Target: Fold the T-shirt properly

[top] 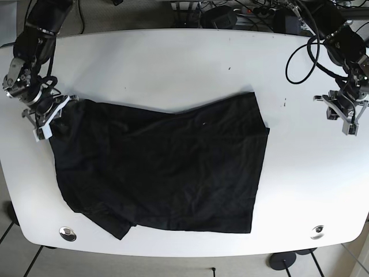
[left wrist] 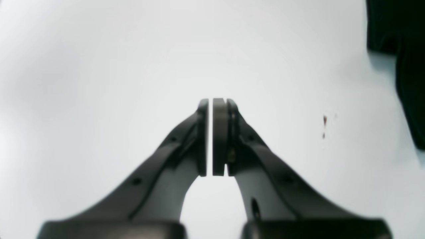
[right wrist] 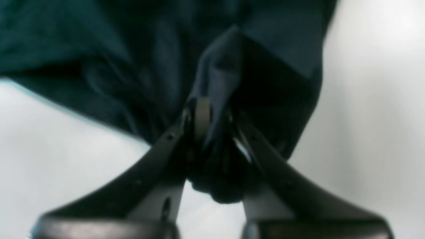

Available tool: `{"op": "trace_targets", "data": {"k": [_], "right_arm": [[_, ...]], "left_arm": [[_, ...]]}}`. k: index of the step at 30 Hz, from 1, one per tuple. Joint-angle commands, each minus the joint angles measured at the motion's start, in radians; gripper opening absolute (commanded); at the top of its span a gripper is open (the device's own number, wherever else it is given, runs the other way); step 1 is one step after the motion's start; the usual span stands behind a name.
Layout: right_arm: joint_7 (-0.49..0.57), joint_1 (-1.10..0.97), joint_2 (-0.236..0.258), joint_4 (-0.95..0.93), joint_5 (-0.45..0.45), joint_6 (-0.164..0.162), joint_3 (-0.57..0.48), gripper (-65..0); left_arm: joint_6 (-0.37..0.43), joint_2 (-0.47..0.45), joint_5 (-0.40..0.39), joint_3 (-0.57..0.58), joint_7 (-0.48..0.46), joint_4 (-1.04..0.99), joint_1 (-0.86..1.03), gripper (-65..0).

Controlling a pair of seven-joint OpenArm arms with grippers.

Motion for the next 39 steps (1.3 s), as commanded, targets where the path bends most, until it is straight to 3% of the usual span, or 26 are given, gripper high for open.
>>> {"op": "trace_targets", "data": {"k": [1, 5, 8, 13, 18, 22, 32, 34, 35, 37, 39], "right_arm": [[0.036, -0.021, 0.005, 0.031, 0.039, 0.009, 0.002, -63.1], [0.038, -0.032, 0.005, 0.031, 0.036, 0.009, 0.002, -63.1], [0.038, -0.024, 0.005, 0.031, 0.036, 0.009, 0.002, -63.1], [0.038, -0.008, 0.005, 0.031, 0.037, 0.009, 0.002, -63.1], [0.038, -0.001, -0.01, 0.031, 0.036, 0.009, 0.002, -63.1], [0.038, -0.001, -0.015, 0.031, 0.036, 0.009, 0.002, -63.1], [0.038, -0.003, -0.015, 0.031, 0.043, 0.009, 0.023, -63.1], [0.038, -0.003, -0.015, 0.031, 0.043, 0.009, 0.026, -63.1], [0.038, -0.003, -0.015, 0.031, 0.043, 0.009, 0.028, -63.1], [0.036, -0.003, -0.015, 0.031, 0.043, 0.009, 0.028, -63.1], [0.036, -0.003, -0.015, 0.031, 0.043, 0.009, 0.028, -63.1]], "left_arm": [[0.002, 0.018, -0.026, 0.029, -0.026, 0.049, 0.006, -63.9], [0.002, 0.112, -0.025, 0.135, -0.026, 0.058, -0.001, -38.6], [0.002, 0.172, -0.023, 0.176, -0.026, 0.058, -0.03, -27.9], [0.002, 0.232, -0.02, 0.285, -0.026, 0.055, -0.005, -27.5], [0.042, 0.265, -0.026, 0.285, -0.116, 0.055, 0.073, -27.4], [0.047, 0.267, -0.023, 0.282, -0.12, 0.052, 0.114, -27.4], [0.048, 0.297, -0.023, 0.285, -0.12, -0.154, 0.067, -27.9], [0.047, 0.299, -0.023, 0.285, -0.12, -0.186, 0.055, -36.5], [0.047, 0.299, -0.023, 0.285, -0.12, -0.217, 0.036, -50.0], [0.047, 0.297, -0.023, 0.285, -0.12, -0.249, 0.018, -65.0], [0.041, 0.294, -0.028, 0.282, -0.12, -0.232, 0.021, -65.0]]}}
